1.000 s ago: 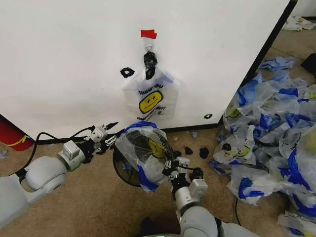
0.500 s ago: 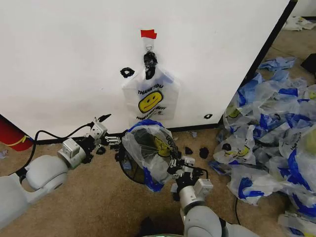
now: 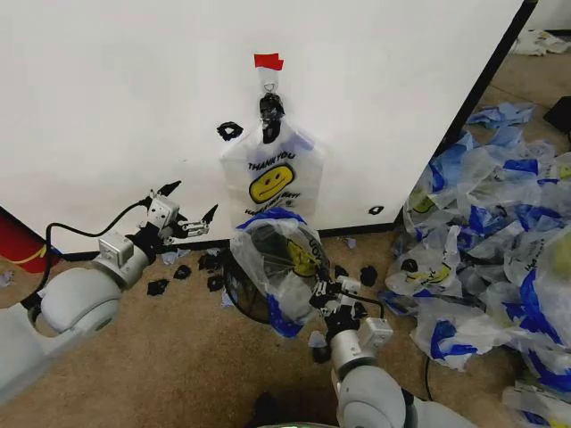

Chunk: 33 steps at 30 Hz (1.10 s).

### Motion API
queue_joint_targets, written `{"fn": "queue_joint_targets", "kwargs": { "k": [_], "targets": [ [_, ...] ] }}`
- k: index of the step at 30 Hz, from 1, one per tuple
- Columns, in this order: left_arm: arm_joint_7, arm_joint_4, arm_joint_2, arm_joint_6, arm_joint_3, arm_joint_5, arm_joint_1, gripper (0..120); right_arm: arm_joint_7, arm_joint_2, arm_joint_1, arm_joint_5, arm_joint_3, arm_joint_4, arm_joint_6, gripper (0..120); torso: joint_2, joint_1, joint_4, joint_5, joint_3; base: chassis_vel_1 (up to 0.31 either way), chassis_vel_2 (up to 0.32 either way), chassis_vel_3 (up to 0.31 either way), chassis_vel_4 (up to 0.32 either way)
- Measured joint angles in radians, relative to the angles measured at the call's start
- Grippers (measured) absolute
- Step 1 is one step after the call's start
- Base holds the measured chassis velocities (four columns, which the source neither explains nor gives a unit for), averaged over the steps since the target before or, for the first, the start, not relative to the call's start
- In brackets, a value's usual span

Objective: Pick up the garbage bag from the wall and place it over the trash bin.

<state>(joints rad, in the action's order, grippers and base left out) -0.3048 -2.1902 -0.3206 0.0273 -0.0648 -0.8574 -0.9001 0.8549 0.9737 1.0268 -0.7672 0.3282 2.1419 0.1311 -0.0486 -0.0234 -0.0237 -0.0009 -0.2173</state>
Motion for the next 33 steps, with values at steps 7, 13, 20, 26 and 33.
{"fn": "queue_joint_targets", "kwargs": {
  "k": [7,13,20,26,33],
  "targets": [
    [-0.128,-0.265,0.020,-0.081,0.039,-0.291,-0.016,98,0.012,0.022,-0.047,-0.008,-0.031,-0.011,-0.001,0,0.000,0.000,0.0002,0.0002,0.000,0.000,0.000,0.000,0.000],
    [-0.210,-0.321,0.037,-0.143,0.071,-0.473,-0.021,97,0.019,0.039,-0.078,-0.021,-0.045,-0.013,-0.004,0,0.000,0.000,0.0001,-0.0002,0.000,0.000,0.000,0.000,0.000],
    [-0.240,-0.319,0.031,-0.153,0.097,-0.529,-0.037,95,0.027,0.047,-0.115,-0.039,-0.052,-0.013,-0.009,0,0.000,0.000,0.0001,-0.0002,0.000,0.000,0.000,0.000,0.000],
    [-0.223,-0.315,0.012,-0.141,0.121,-0.562,-0.025,94,0.032,0.053,-0.147,-0.055,-0.047,-0.018,-0.014,0,0.000,0.000,-0.0001,-0.0001,0.000,0.000,0.000,0.000,0.000],
    [-0.180,-0.313,-0.019,-0.101,0.126,-0.626,-0.013,92,0.032,0.064,-0.171,-0.066,-0.034,-0.029,-0.019,0,0.000,0.000,0.0000,-0.0001,0.000,0.000,0.000,0.000,0.000]
  ]
}}
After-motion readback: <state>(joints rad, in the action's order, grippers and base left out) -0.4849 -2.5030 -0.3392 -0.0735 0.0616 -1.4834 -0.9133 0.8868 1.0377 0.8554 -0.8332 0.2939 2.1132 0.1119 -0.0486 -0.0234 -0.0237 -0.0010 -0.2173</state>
